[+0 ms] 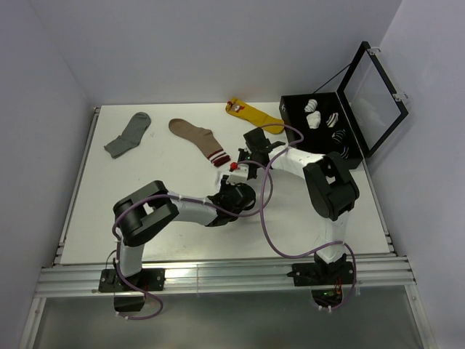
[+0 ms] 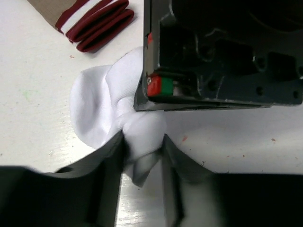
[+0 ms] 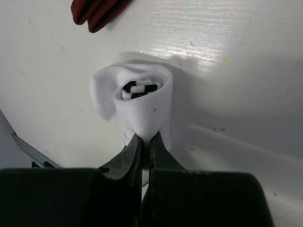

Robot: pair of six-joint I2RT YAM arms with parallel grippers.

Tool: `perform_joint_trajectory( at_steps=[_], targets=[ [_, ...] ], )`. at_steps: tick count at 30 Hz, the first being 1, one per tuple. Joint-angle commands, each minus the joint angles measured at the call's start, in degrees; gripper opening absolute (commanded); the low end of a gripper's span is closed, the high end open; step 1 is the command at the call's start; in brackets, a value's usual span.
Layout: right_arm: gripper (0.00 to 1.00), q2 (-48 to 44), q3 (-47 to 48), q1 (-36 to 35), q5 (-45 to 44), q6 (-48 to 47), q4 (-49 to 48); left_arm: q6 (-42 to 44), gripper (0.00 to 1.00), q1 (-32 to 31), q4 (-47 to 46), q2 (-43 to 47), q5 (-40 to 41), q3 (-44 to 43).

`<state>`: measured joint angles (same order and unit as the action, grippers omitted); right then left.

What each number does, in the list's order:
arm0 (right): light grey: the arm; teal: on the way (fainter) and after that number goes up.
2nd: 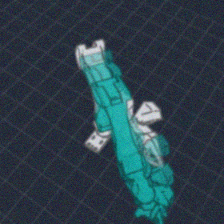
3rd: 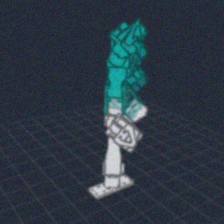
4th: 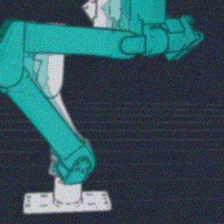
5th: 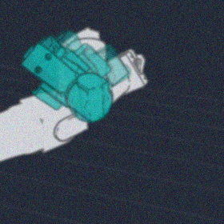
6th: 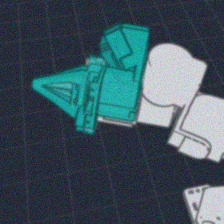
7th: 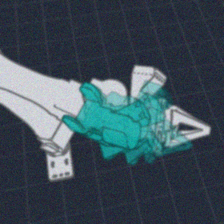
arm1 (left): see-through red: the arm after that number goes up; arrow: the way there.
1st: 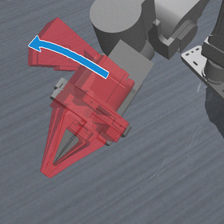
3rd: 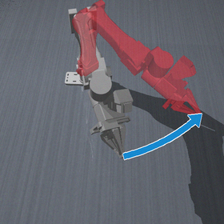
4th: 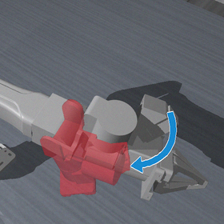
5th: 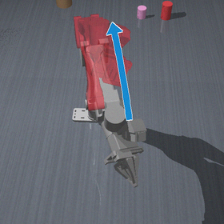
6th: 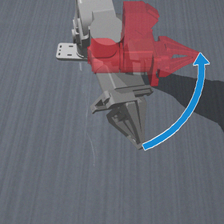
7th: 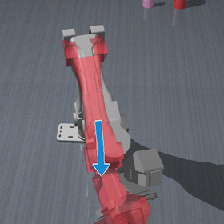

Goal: Roll the socks
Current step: Roll the sock at the center of the board.

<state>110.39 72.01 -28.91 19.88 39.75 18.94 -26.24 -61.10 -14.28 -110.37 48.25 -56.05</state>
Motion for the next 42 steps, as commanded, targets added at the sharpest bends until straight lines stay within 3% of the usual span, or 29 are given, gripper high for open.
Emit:
perform_joint_trajectory(
  at_steps=[1,7,11,12,15,20,26,42],
  targets=[
    [0.00,-0.6,1.4,-0.5,0.5,0.1,1.5,-3.4,0.34,1.0,1.7,-0.6,-0.9,-1.2],
    [0.00,-1.5,0.0,-0.5,3.0,1.0,-1.2,-6.9,0.02,3.1,0.1,2.3,-7.0,2.5],
    [0.17,-3.6,-1.8,-0.3,4.1,1.6,-3.9,-11.5,0.01,7.5,-5.6,6.2,-18.2,8.9],
    [0.28,-3.9,-2.1,-0.1,4.2,2.0,-4.8,-12.2,0.00,8.6,-7.0,7.8,-20.5,10.2],
    [0.46,-5.0,-3.4,0.3,4.9,2.5,-6.3,-15.6,0.00,13.3,-10.4,9.6,-29.4,13.9],
    [0.63,-7.9,-6.7,0.7,6.5,4.2,-12.3,-18.8,0.00,20.2,-14.6,9.9,-43.5,16.8],
    [0.64,-10.2,-14.5,1.9,6.2,7.4,-26.5,-20.1,0.00,24.9,-14.2,7.5,-52.0,14.2],
    [0.70,-2.9,-20.1,3.1,2.9,11.7,-50.2,-16.4,0.00,25.8,-6.6,5.9,-52.8,7.5]
  ],
)
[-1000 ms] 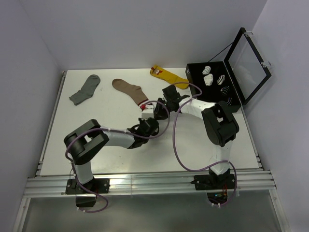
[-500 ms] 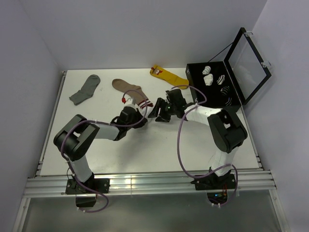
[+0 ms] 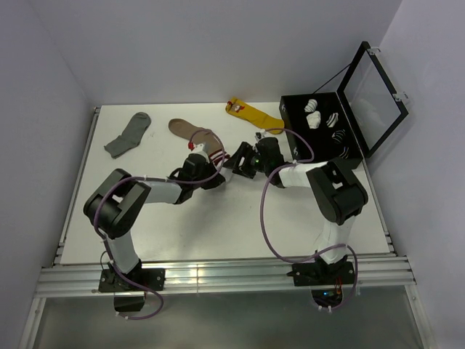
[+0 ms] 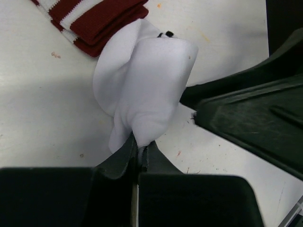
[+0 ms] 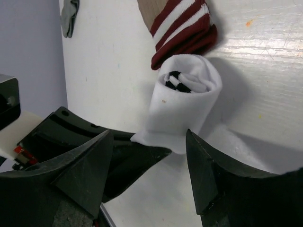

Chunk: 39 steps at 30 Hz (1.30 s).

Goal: Roll the socks
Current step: Roll the sock at the center of the board.

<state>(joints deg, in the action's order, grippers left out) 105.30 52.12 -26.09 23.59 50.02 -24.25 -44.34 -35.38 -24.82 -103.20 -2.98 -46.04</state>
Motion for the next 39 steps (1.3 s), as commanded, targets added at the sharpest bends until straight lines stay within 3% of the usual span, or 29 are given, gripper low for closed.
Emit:
perform_joint_trajectory(
  at_steps=[1,8,17,20,24,25,27,28,31,34,39],
  targets=[
    [0.70,3.1,-0.5,0.2,-0.7,2.5,-7.8,1.8,0.00,0.0,4.3,-1.3,-1.8,-3.2],
    [0.74,5.7,-1.9,0.2,-1.5,3.9,-10.2,1.7,0.00,0.5,8.6,-3.1,-4.8,-7.1],
    [0.60,7.4,0.2,0.2,-4.0,3.2,-4.3,1.5,0.00,1.4,12.3,-7.1,-9.6,-11.9],
    [0.35,7.0,1.1,0.2,-5.5,1.7,-1.3,1.1,0.01,1.6,12.1,-7.8,-11.2,-12.5],
    [0.09,6.4,3.9,0.2,-6.4,-1.1,5.6,0.5,0.04,1.6,10.5,-7.1,-13.0,-11.4],
    [0.05,6.2,5.4,0.2,-6.5,-1.8,9.6,0.4,0.06,1.5,10.1,-6.1,-13.1,-10.7],
    [0.00,5.6,7.3,0.2,-6.9,-4.5,13.2,0.5,0.22,1.6,9.2,-3.5,-12.5,-8.5],
    [0.00,5.5,7.6,0.2,-6.8,-5.4,15.5,0.7,0.37,1.6,9.2,-2.6,-11.2,-7.9],
    [0.00,5.0,8.3,0.3,-5.8,-8.3,18.6,1.9,0.58,2.1,10.2,1.2,-8.2,-6.3],
    [0.00,4.5,7.7,0.4,-3.0,-10.3,19.1,2.9,0.60,3.6,10.4,5.2,-4.8,-4.9],
    [0.00,3.3,7.6,0.4,0.3,-15.3,21.2,5.7,0.52,6.2,11.5,5.9,-1.7,-6.9]
  ],
)
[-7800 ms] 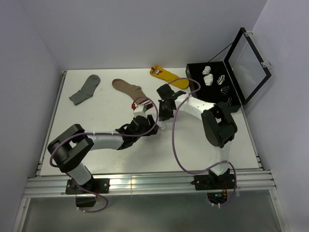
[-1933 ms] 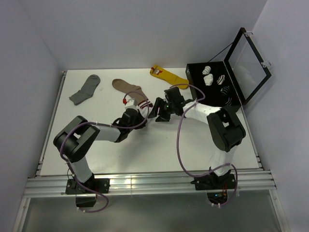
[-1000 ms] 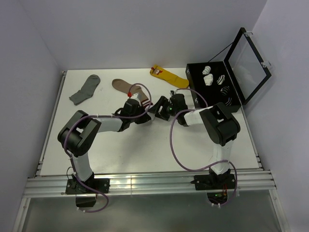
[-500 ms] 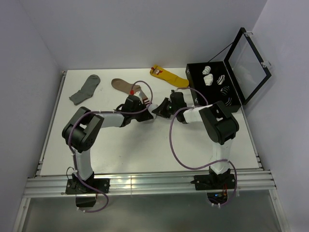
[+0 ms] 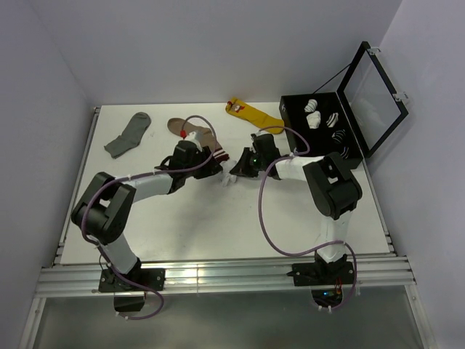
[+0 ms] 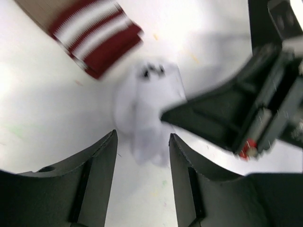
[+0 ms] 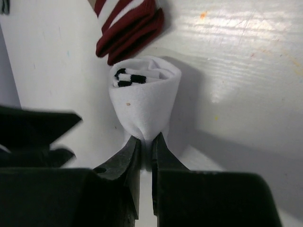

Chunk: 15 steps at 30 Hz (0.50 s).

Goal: Roll the socks
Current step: Roll the sock at the center of the board.

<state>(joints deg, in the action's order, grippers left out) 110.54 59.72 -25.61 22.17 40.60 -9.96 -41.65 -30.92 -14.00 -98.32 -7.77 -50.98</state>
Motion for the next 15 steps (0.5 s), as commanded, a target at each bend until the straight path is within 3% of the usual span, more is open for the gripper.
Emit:
perform_joint_trajectory(
  at_steps=[1,7,11,15],
  targets=[
    [0.00,-2.1,0.2,-0.1,2.1,-6.6,8.0,3.8,0.52,1.9,1.6,0.2,3.2,-2.9],
    [0.00,-3.8,1.7,-0.1,0.6,-8.9,13.1,1.1,0.50,1.9,-0.5,-6.0,0.8,-4.7],
    [0.00,-4.1,3.3,-0.1,-0.3,-9.7,15.9,-0.5,0.38,1.6,-3.5,-7.1,-1.7,-2.7],
    [0.00,-4.0,4.4,-0.1,-0.4,-10.1,17.4,-1.2,0.36,0.5,-4.4,-8.5,-2.1,-2.8]
  ],
)
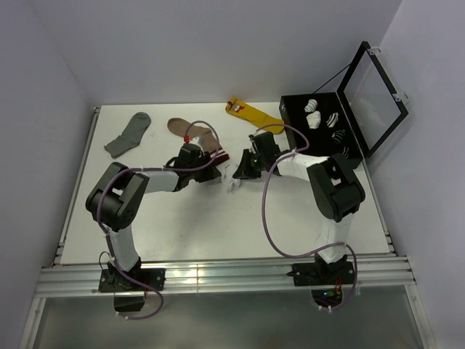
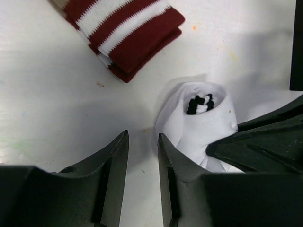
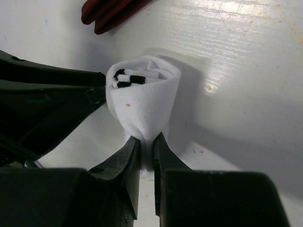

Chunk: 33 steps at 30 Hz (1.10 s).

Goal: Roll the socks
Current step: Roll the sock at the center of the board.

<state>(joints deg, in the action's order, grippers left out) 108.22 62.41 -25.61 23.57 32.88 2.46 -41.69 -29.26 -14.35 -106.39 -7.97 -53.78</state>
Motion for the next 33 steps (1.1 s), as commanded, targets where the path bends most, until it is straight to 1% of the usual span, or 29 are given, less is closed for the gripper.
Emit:
perform_joint_trajectory(
  at_steps=[1,4,5,7,11,16,20,23,26,28,33],
  targets=[
    [0.00,-1.7,1.7,-0.1,-2.0,-2.3,5.2,-1.6,0.36,-1.6,-4.5,-0.4,-2.2,0.4],
    [0.00,-1.6,2.0,-0.1,-2.0,-2.6,5.8,-2.5,0.41,-2.2,-6.1,0.4,-2.4,1.7],
    [0.00,-1.7,1.9,-0.1,-2.0,-2.6,5.8,-2.7,0.46,-2.2,-6.2,0.7,-2.2,2.4],
    [0.00,-1.8,1.8,-0.1,-2.0,-2.6,5.7,-2.8,0.48,-2.2,-6.6,1.6,-1.7,3.3],
    [0.00,-1.7,2.0,-0.1,-2.0,-2.6,6.0,-2.3,0.49,-2.1,-7.0,2.3,-1.4,3.8],
    [0.00,-1.5,3.0,-0.1,-2.5,-3.0,7.6,-2.0,0.45,-2.1,-8.1,0.4,-2.8,3.3],
    [0.00,-1.7,3.3,-0.2,-3.0,-3.5,8.5,-3.2,0.43,-2.1,-13.1,1.1,-4.7,6.0],
    [0.00,-1.5,4.3,-0.4,-4.2,-4.1,10.1,-3.0,0.43,-2.2,-12.7,1.4,-5.0,5.9],
    [0.00,-1.0,6.1,-1.0,-6.8,-4.8,12.8,-3.7,0.38,-2.5,-13.5,0.4,-6.4,5.7],
    [0.00,-0.7,7.5,-1.7,-7.8,-5.0,14.8,-4.4,0.37,-3.1,-14.5,-0.4,-6.5,5.9],
    [0.00,-0.3,10.6,-3.1,-14.3,-5.6,18.9,-6.1,0.35,-4.0,-16.5,-1.1,-7.4,6.7]
  ],
)
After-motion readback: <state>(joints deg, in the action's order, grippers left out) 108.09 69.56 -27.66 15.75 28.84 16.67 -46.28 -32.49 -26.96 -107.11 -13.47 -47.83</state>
